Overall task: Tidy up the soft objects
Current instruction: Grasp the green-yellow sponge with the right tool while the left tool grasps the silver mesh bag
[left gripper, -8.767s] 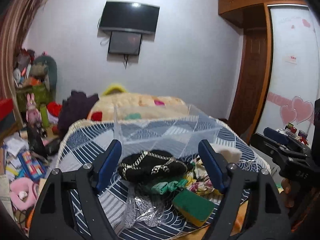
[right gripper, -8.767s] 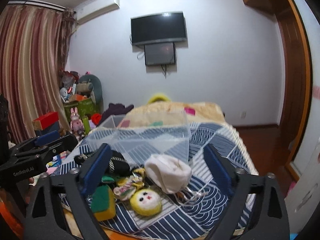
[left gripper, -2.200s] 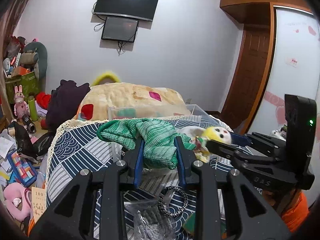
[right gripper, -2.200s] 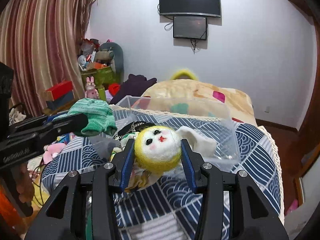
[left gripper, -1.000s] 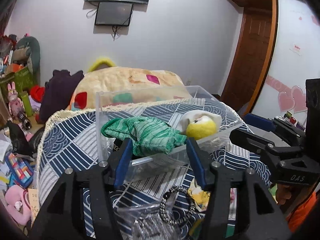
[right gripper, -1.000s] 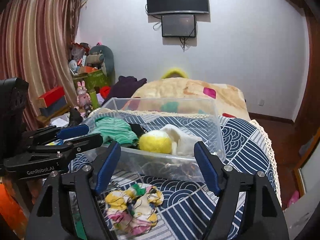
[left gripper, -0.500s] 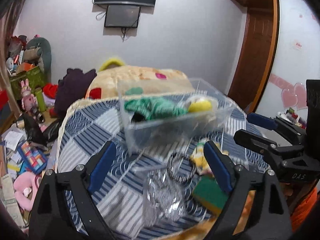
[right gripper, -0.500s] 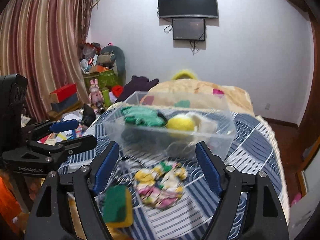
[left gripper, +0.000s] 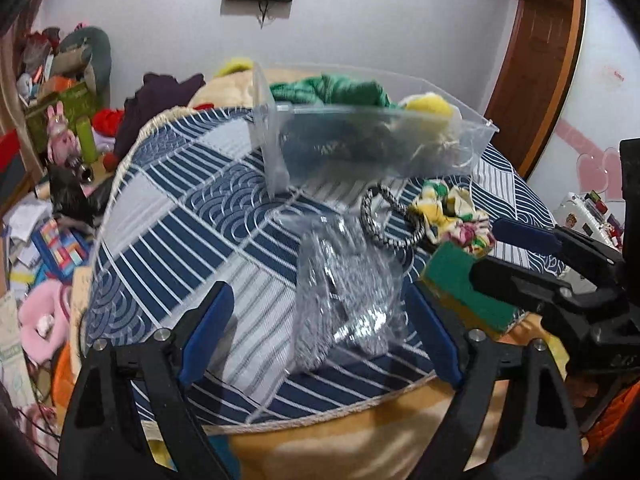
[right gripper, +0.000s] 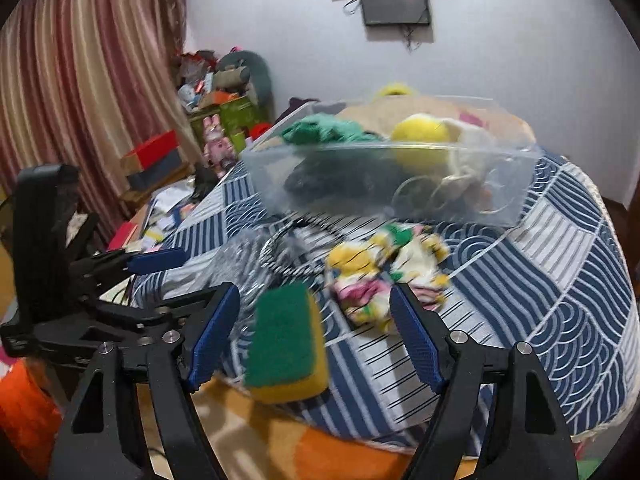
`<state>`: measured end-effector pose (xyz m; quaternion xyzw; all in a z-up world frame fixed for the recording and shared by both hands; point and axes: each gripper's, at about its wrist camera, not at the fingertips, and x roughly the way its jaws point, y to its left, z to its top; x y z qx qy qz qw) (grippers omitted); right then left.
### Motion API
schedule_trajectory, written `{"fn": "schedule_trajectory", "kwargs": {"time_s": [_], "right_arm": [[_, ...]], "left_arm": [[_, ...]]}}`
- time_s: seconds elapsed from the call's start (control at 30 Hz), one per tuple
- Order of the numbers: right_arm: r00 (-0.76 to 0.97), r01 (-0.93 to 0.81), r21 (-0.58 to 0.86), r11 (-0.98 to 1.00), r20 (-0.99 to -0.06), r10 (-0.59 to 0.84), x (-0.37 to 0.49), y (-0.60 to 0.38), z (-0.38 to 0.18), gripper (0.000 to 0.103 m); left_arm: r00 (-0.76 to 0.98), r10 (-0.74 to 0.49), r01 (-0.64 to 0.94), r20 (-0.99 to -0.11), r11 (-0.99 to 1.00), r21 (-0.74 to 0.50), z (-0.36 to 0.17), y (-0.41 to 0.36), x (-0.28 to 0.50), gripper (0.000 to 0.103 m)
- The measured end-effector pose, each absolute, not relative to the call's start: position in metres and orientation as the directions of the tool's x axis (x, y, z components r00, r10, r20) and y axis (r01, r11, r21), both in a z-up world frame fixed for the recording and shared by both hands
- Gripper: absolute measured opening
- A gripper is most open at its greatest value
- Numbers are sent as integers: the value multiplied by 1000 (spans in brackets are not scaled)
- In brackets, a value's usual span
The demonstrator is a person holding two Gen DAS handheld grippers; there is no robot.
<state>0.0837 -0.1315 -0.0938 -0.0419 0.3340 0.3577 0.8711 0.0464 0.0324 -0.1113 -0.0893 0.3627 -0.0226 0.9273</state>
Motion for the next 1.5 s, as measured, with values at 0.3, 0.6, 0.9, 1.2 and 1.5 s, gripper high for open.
{"fn": "schedule_trajectory", "kwargs": {"time_s": [0.3,0.6,0.9,1.2,1.5], "right_arm": [[434,-690,185,700,-668,605,83,-119,-112,34],[488,-660,213,720,-608,627,86,-142,-92,33],[570,-618,207,758,-545,614,88,-170,-68,33],[648,-583,194,789,-476,595,96,-184,-41,33],[735,-529,151,835,-411,540,121,-188,-14,33]], "left_arm": [[723,-136,19,-678,984,-177,-121,20,52,59],[750,-147,45,-645,984,-171,-115,11,59,28],[797,-109,25,-594,989,-148,-86,24,40,20],[868,-96,26,-488,989,-147,-46,32,37,20],[907,-100,41,-410,988,-150,-16,36,66,20]]}}
